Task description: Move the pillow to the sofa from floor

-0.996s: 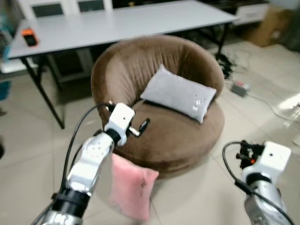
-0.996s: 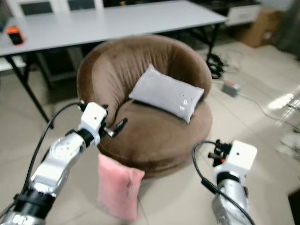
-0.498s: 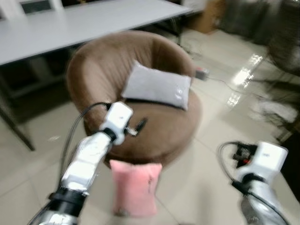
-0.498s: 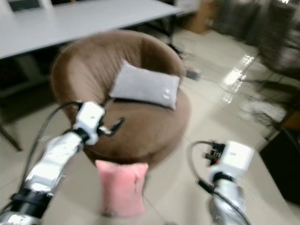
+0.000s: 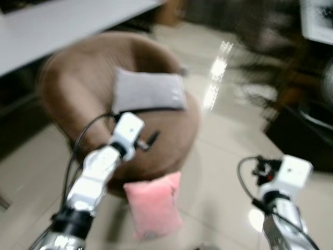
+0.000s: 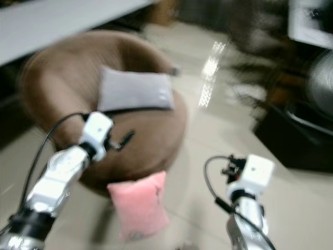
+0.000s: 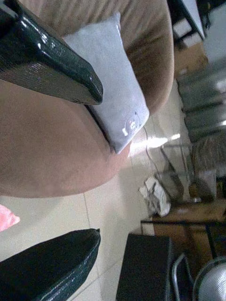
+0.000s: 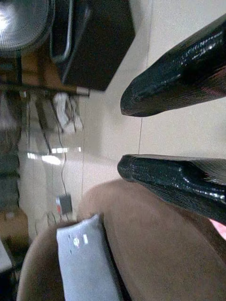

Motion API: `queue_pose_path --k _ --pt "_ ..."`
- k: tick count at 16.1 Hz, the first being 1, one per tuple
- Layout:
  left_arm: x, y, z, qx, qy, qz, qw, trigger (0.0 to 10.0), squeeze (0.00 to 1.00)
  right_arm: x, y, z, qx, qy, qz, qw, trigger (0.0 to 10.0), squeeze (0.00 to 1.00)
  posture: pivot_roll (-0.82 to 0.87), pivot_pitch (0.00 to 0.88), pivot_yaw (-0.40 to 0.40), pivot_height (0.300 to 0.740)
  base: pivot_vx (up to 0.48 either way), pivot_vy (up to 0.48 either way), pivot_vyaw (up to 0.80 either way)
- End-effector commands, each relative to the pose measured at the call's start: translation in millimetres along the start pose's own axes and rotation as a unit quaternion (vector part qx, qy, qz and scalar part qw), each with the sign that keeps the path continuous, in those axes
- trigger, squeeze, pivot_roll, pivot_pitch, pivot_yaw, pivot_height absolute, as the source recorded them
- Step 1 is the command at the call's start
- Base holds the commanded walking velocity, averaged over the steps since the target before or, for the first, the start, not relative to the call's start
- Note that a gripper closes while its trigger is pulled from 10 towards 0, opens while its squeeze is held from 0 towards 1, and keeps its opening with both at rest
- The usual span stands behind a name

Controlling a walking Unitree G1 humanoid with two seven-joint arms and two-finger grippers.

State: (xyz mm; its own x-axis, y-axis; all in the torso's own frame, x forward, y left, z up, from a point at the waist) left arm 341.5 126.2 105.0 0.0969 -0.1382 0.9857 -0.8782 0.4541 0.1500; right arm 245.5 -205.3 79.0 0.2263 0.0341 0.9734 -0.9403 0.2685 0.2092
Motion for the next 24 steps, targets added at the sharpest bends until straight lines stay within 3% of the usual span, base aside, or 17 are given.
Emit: queue_pose_path --k 1,11,15,19,22,24 --pt "6.8 -5.1 7.5 -0.011 -0.004 0.01 1.0 10.0 0.0 3.8 -1.7 8.0 -0.013 0.007 0.005 1.0 10.0 0.0 -0.05 0.022 -0.001 0.74 0.0 0.442 -0.79" --pt "8.3 -6.7 9.5 -0.016 -0.008 0.013 1.0 10.0 0.0 2.7 0.2 5.7 -0.014 0.011 -0.001 1.0 10.0 0.0 -0.05 0.03 0.009 0.74 0.0 0.443 -0.79" --pt "8.5 -6.7 9.1 -0.012 0.017 0.019 1.0 10.0 0.0 2.2 1.6 5.4 -0.015 0.011 -0.003 1.0 10.0 0.0 -0.06 0.033 0.013 0.74 0.0 0.442 -0.79" --pt "23.5 -3.3 3.8 0.012 0.026 0.073 0.997 10.0 0.0 6.7 1.1 5.3 -0.005 0.04 0.013 0.999 10.0 0.0 -0.05 0.033 0.012 0.74 0.0 -0.24 -0.7" --pt "7.4 4.4 1.9 0.012 0.018 0.053 0.998 10.0 0.0 15.6 0.6 -0.5 0.023 0.085 0.042 0.995 10.0 0.0 -0.05 0.031 0.005 0.74 0.0 -0.32 0.0" --pt "4.4 7.1 1.3 0.015 0.04 0.055 0.998 10.0 0.0 17.7 -0.2 -3.2 0.038 0.116 0.05 0.991 10.0 0.0 -0.05 0.03 -0.001 0.74 0.0 0.0 0.0"
Point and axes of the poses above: a point about 5 cm out from each wrist's last joint towards the gripper, its own y axis pointing back from the gripper into the wrist, its own x axis along the axis of the wrist's last joint, z = x × y, the point moved 4 cm from there along -y, pointing out of the wrist towards the gripper, and after that the axes turned 11 degrees about y, right-handed, at the moved point
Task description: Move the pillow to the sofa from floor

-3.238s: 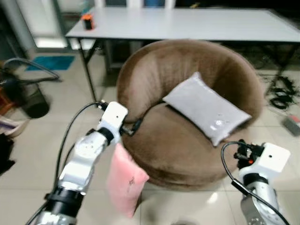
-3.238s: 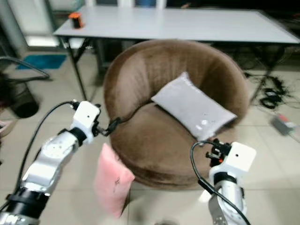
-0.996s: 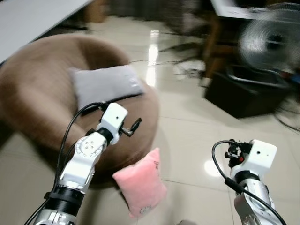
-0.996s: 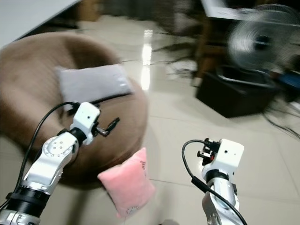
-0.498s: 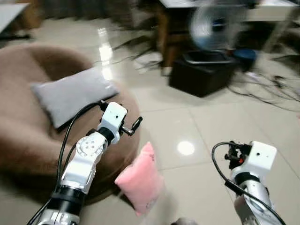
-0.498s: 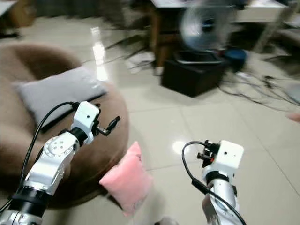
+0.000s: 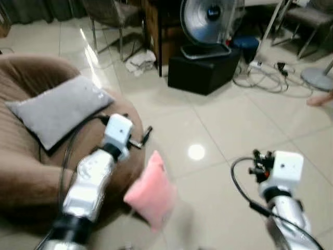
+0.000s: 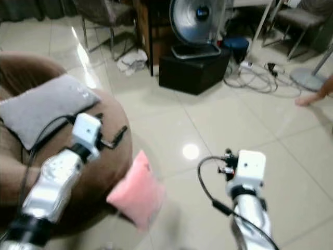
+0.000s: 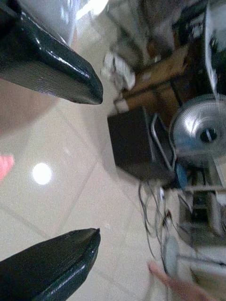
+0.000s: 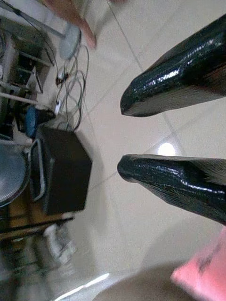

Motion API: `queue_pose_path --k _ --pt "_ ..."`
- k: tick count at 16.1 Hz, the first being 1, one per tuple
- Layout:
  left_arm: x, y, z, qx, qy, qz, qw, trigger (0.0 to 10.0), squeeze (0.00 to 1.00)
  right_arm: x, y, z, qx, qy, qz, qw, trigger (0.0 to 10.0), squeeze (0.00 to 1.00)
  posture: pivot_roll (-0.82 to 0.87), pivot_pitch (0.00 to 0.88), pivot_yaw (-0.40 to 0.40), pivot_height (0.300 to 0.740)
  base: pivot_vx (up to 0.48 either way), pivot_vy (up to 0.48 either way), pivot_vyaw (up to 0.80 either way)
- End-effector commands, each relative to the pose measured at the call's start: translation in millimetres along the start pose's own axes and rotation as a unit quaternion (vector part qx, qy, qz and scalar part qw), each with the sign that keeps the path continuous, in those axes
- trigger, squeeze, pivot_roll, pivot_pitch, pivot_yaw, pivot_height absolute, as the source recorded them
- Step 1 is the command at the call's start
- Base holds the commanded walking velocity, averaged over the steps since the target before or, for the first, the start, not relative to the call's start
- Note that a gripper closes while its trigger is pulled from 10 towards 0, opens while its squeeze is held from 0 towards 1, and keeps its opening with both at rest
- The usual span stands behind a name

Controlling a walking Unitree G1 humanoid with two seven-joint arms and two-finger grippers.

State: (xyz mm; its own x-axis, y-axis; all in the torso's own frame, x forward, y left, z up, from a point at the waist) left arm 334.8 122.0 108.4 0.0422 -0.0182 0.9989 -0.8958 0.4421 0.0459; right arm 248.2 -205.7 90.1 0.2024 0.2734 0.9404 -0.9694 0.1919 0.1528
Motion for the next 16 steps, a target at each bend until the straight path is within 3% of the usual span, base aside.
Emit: queue_pose_path --k 1,4,8,10,13,16 --pt "1.8 2.1 -4.2 0.0 -0.011 0.004 1.0 10.0 0.0 6.7 -0.2 -4.0 0.009 0.007 0.016 1.0 10.0 0.0 -0.05 0.028 -0.004 0.74 0.0 0.0 0.0" --pt "3.4 1.4 -0.9 -0.012 -0.015 0.008 1.0 10.0 0.0 4.0 1.4 -10.7 0.036 0.022 0.016 0.999 10.0 0.0 -0.05 0.023 -0.004 0.74 0.094 0.0 0.0" --pt "2.0 1.2 0.3 -0.019 -0.017 0.003 1.0 10.0 0.0 -3.4 5.6 -19.5 0.056 0.027 0.003 0.998 10.0 0.0 -0.05 0.023 0.0 0.74 0.378 0.0 0.76" --pt "1.3 1.4 1.6 -0.024 -0.016 0.002 1.0 10.0 0.0 -5.1 6.9 -16.4 0.044 0.005 -0.001 0.999 10.0 0.0 -0.05 0.026 0.002 0.74 0.384 0.0 0.0" --pt "-0.2 1.3 7.0 -0.042 -0.008 -0.002 0.999 10.0 0.0 -7.6 8.2 -15.1 0.041 0.009 -0.007 0.999 10.0 0.0 -0.06 0.035 0.004 0.74 0.368 0.0 0.0" --pt "-3.9 3.8 15.3 -0.066 0.001 -0.008 0.998 10.0 0.0 -10.9 10.4 -15.9 0.037 -0.008 -0.015 0.999 10.0 0.0 -0.06 0.04 0.006 0.74 0.0 0.0 -0.17"
Point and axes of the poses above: a point about 5 cm out from each wrist's last joint towards the gripper, its own y axis pointing back from the gripper into the wrist, its own x axis along the axis of the wrist's last joint, z = x × y, the point moved 4 cm from there along -y, pointing out of the wrist towards the gripper, and after that the axes turned 11 degrees about y, right-handed, at the moved point
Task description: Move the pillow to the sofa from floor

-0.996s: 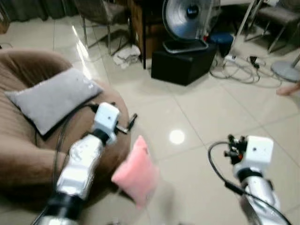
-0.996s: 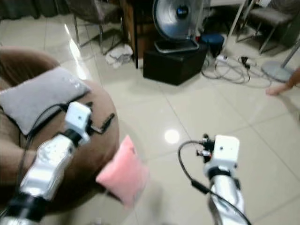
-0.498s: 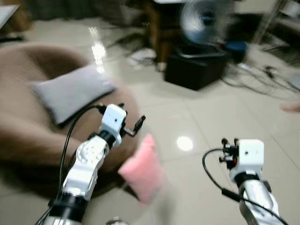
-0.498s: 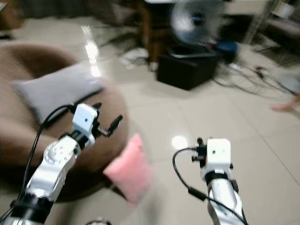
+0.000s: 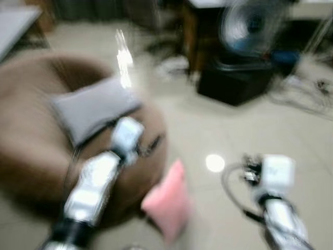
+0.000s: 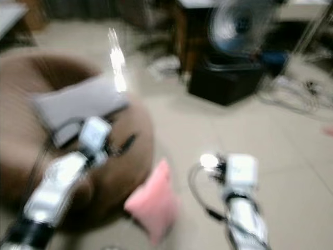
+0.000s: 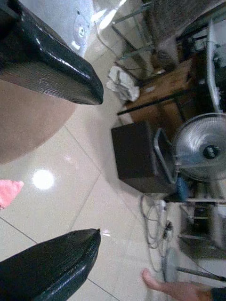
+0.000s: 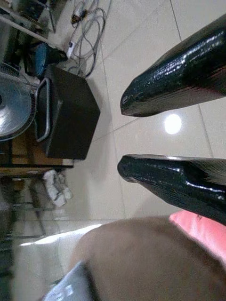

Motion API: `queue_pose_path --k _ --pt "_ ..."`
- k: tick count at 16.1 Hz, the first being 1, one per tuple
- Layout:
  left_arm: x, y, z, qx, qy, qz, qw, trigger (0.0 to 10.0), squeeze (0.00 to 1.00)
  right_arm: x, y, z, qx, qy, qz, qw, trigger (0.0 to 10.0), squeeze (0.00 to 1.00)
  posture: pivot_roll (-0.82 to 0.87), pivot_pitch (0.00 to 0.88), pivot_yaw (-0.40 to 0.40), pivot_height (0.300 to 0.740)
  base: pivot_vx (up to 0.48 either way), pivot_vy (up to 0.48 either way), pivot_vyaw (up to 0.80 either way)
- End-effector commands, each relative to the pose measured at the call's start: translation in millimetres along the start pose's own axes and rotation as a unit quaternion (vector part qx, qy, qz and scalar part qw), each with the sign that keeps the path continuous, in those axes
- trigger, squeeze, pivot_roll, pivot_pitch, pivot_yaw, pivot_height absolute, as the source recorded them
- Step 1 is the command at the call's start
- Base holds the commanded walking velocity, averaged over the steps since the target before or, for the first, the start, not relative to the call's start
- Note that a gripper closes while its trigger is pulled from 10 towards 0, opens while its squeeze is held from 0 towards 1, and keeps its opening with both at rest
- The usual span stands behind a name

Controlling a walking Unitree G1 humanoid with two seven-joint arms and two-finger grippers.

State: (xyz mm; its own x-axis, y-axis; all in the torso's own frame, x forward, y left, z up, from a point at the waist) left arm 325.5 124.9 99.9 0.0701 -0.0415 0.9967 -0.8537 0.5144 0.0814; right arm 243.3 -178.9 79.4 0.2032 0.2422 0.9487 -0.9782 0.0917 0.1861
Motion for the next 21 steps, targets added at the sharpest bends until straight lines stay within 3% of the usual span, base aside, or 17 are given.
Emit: queue_pose_path --k 1,3,7,12,19,20,21 --pt "4.9 -6.3 12.3 -0.023 0.004 0.01 1.0 10.0 0.0 -7.6 5.0 10.7 -0.013 0.003 -0.015 1.0 10.0 0.0 -0.06 0.04 0.007 0.74 0.0 0.0 -0.79" --pt "5.2 -6.8 12.1 -0.024 0.004 0.009 1.0 10.0 0.0 -8.0 5.3 11.1 -0.015 0.006 -0.016 1.0 10.0 0.0 -0.06 0.043 0.009 0.74 0.0 0.0 -0.78" --pt "2.7 -6.2 10.6 -0.027 0.003 0.001 1.0 10.0 0.0 -10.0 3.5 10.8 -0.01 0.009 -0.025 1.0 10.0 0.0 -0.05 0.042 0.007 0.735 0.0 0.0 0.0" --pt "-5.5 -0.6 12.2 -0.047 0.032 -0.018 0.998 10.0 0.0 -2.7 3.2 5.4 0.019 -0.001 -0.001 1.0 10.0 0.0 -0.05 0.042 0.003 0.675 0.0 0.0 0.0" --pt "-8.2 -1.0 4.8 -0.024 0.017 -0.027 0.999 10.0 0.0 4.7 0.1 2.4 0.035 0.003 0.021 0.999 10.0 0.0 -0.05 0.043 -0.007 0.615 0.0 0.0 0.0" --pt "-6.4 -1.1 8.0 -0.034 0.02 -0.022 0.999 10.0 0.0 4.4 0.2 1.5 0.038 -0.004 0.022 0.999 10.0 1.0 -0.05 0.043 -0.007 0.605 0.0 0.0 0.0" --pt "-6.2 -1.0 9.9 -0.04 0.023 -0.022 0.999 10.0 0.0 4.0 0.5 1.2 0.039 -0.009 0.021 0.999 10.0 1.0 -0.05 0.043 -0.007 0.6 0.0 0.0 0.0"
Point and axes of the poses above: a point about 5 cm out from each wrist's last joint towards the gripper, its own y axis pointing back from the gripper into the wrist, its own x axis along the axis of the wrist's last joint, z = x × y, the point moved 4 cm from there along -y, pointing out of the wrist towards the gripper, and after that the axes turned 11 degrees about y, right-handed, at the moved point
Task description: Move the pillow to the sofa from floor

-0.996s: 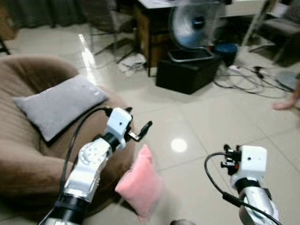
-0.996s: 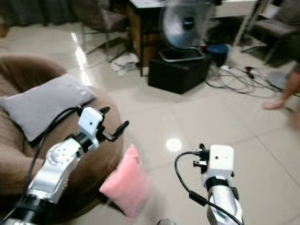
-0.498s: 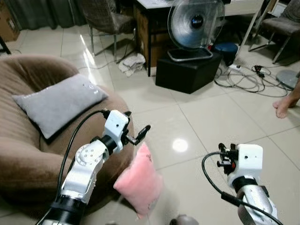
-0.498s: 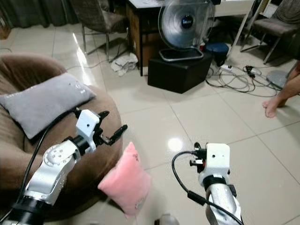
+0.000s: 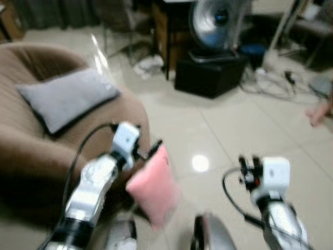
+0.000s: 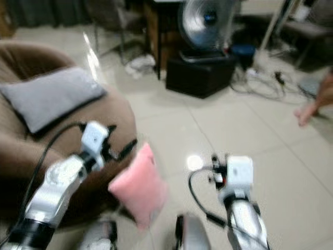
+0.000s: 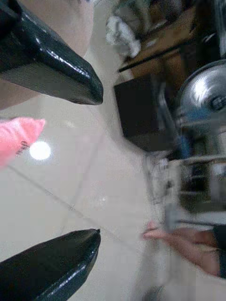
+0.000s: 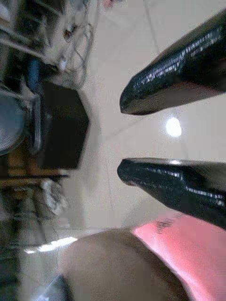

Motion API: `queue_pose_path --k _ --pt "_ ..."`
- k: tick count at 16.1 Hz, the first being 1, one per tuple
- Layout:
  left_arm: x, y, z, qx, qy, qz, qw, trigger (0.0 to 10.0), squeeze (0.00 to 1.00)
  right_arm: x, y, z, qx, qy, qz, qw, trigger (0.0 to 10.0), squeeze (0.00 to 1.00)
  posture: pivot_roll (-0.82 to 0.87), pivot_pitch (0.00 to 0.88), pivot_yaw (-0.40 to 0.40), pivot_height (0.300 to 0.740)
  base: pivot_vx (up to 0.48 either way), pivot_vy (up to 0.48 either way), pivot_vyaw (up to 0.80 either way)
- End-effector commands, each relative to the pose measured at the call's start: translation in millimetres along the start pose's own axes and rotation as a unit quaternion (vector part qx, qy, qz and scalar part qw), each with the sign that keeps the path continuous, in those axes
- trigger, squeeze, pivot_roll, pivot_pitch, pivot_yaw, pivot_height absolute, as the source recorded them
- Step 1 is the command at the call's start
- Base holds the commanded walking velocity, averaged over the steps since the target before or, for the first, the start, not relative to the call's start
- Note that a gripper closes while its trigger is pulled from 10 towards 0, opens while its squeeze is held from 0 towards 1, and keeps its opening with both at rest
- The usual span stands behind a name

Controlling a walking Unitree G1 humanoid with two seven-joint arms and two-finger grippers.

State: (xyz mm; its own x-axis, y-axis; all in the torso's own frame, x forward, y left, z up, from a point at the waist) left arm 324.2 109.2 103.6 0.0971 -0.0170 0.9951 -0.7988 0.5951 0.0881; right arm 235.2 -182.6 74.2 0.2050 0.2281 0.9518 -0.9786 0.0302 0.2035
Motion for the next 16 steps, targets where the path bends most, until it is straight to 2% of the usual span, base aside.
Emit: queue_pose_path --k 1,3,8,10,13,16 --pt "-10.0 5.6 -1.9 0.004 0.008 -0.017 1.0 10.0 0.0 10.8 -5.5 -0.7 0.005 -0.004 0.022 1.0 10.0 1.0 -0.05 0.043 -0.007 0.591 0.0 0.0 0.0" --pt "-8.7 3.7 -1.6 0.003 0.001 -0.014 1.0 10.0 0.0 10.1 -4.3 1.7 -0.003 -0.009 0.022 1.0 10.0 1.0 -0.05 0.044 -0.003 0.569 0.0 0.0 0.0" --pt "-12.0 0.3 -1.7 0.001 0.011 -0.026 1.0 10.0 0.0 7.0 -2.7 -0.5 0.005 -0.019 0.023 1.0 10.0 1.0 -0.05 0.04 -0.003 0.569 0.0 0.0 0.0" --pt "-12.5 -3.5 -0.8 -0.002 -0.007 -0.026 1.0 10.0 0.0 4.9 -2.4 -3.4 0.013 -0.021 0.021 0.999 10.0 1.0 -0.05 0.036 -0.005 0.569 0.0 0.0 0.0" --pt "-13.2 -5.2 -2.8 0.005 -0.002 -0.027 1.0 10.0 0.0 4.7 -2.4 -4.3 0.02 -0.019 0.022 0.999 10.0 1.0 -0.05 0.036 -0.005 0.569 0.0 0.0 0.0" --pt "-16.5 -7.0 -1.2 0.003 -0.002 -0.033 0.999 10.0 0.0 -0.8 -3.4 -9.3 0.03 -0.007 0.006 0.999 10.0 1.0 -0.05 0.021 -0.005 0.569 0.343 0.0 0.0"
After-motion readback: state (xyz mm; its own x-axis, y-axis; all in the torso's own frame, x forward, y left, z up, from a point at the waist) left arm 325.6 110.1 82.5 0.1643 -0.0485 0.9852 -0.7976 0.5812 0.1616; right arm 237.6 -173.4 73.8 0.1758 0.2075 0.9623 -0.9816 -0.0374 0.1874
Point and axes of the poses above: a point about 5 cm out from each wrist's last joint towards the gripper, its own y axis pointing back from the gripper into the wrist, its own x axis along the axis of the wrist's last joint, z = x × y, the point moved 4 cm from there along -y, pointing out of the wrist towards the gripper, and after that the axes turned 11 degrees about y, right-handed, at the moved point
